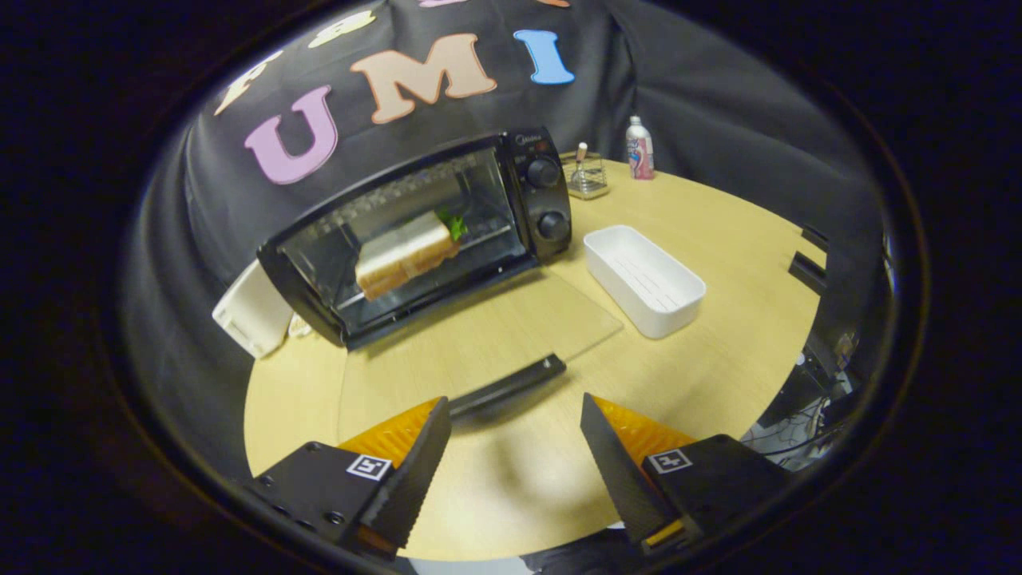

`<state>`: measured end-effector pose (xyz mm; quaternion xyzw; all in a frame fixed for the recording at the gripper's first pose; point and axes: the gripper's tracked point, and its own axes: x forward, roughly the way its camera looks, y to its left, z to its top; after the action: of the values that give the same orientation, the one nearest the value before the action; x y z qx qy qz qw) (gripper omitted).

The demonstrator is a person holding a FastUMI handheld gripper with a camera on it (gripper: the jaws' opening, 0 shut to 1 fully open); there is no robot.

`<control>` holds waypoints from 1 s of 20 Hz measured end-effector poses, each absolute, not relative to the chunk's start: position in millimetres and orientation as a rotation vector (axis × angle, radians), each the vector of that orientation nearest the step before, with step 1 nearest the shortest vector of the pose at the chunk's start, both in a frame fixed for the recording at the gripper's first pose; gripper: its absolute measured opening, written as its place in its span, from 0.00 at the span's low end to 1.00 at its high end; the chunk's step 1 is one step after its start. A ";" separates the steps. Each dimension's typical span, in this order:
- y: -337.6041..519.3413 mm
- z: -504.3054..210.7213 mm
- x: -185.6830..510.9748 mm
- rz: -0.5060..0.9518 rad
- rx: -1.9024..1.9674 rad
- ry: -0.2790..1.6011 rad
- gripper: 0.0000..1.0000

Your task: Open the toaster oven, put the food inside, and close the toaster oven door.

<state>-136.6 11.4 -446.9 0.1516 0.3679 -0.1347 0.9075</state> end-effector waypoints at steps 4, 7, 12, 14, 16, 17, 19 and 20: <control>13.7 -467.9 -151.9 -0.230 0.188 0.822 1.00; 18.1 -482.7 -154.3 -0.200 0.137 0.857 1.00; 22.7 -488.5 -138.5 -0.181 0.089 0.859 1.00; 26.6 -485.9 -128.8 -0.162 0.079 0.851 1.00; 27.9 -483.9 -124.9 -0.154 0.057 0.857 1.00; 27.4 -482.7 -124.7 -0.155 0.042 0.850 0.99; 29.5 -478.4 -124.3 -0.152 0.040 0.840 0.99; 30.4 -475.0 -123.1 -0.151 0.047 0.833 0.99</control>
<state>-123.1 30.4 -475.0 0.0228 0.4041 -0.0731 0.9115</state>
